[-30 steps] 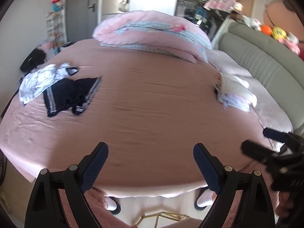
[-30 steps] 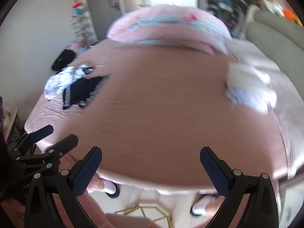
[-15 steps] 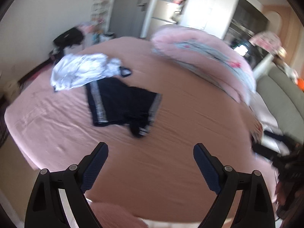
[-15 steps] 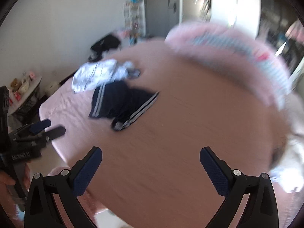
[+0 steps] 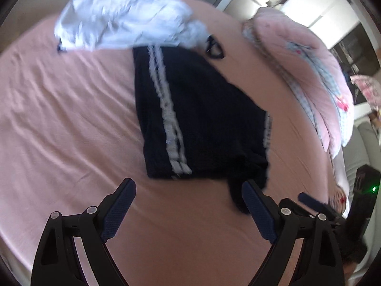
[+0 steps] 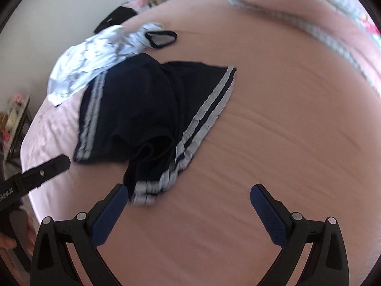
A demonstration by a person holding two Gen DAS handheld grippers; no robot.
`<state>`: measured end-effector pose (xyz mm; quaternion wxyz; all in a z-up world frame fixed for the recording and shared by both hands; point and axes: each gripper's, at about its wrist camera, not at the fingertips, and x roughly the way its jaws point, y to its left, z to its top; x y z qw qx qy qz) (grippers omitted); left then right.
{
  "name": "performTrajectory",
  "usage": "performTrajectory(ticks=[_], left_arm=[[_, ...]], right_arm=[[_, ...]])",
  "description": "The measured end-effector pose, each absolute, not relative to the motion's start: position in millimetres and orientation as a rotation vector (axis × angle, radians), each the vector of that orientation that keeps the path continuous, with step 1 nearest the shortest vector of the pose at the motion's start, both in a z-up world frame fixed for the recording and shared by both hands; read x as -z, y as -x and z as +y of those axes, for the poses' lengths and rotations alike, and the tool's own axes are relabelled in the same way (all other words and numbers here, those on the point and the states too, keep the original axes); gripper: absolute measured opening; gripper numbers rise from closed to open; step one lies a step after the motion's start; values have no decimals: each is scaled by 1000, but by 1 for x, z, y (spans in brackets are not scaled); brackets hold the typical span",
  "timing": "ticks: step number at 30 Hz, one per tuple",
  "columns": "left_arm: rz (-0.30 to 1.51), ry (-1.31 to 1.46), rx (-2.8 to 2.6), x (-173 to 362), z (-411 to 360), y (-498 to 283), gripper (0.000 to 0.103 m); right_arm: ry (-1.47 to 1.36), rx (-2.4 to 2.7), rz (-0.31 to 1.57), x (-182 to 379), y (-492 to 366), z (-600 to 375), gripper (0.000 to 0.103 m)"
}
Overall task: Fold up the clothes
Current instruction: 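Grasp the skirt hem with the right tool while the left tool grasps another hem point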
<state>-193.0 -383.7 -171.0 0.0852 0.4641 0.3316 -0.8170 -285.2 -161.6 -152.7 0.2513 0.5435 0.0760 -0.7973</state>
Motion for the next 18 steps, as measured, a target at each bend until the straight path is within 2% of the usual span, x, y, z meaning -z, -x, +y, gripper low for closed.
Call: performTrajectory(ticks=[1,4,6,7,8,9,10,12,18], left_arm=[[1029,-1395,2423,180,-388,198,91],[1064,-1392,2428,191,-391,204,91],[1042,-1384,2457,189,-388,206,90],[1025,-1379,2468,187,-386,207,77],[1010,-1377,2476,185,-384,207,60],[994,-1383,2481,183,-383,207,14],[1010,-1398,2482,182,-383,208,7],[998,-1394,2501,176,-381,210,7],[971,-1267,2619,119,-363,172,6]], right_arm=[[-1489,2167,200,161,288,-167,98],[-1527,2140,192,184,294,-182,75],[-1510,2170,238,190,290,-190,70],[-1489,2190,265,190,287,-193,64],[-1470,2195,281,188,284,-195,46],[-1449,2188,280,184,280,-197,24],[-1434,2161,250,180,277,-196,12],[-1421,2131,201,174,275,-192,7],[-1369,2223,209,146,261,-151,5]])
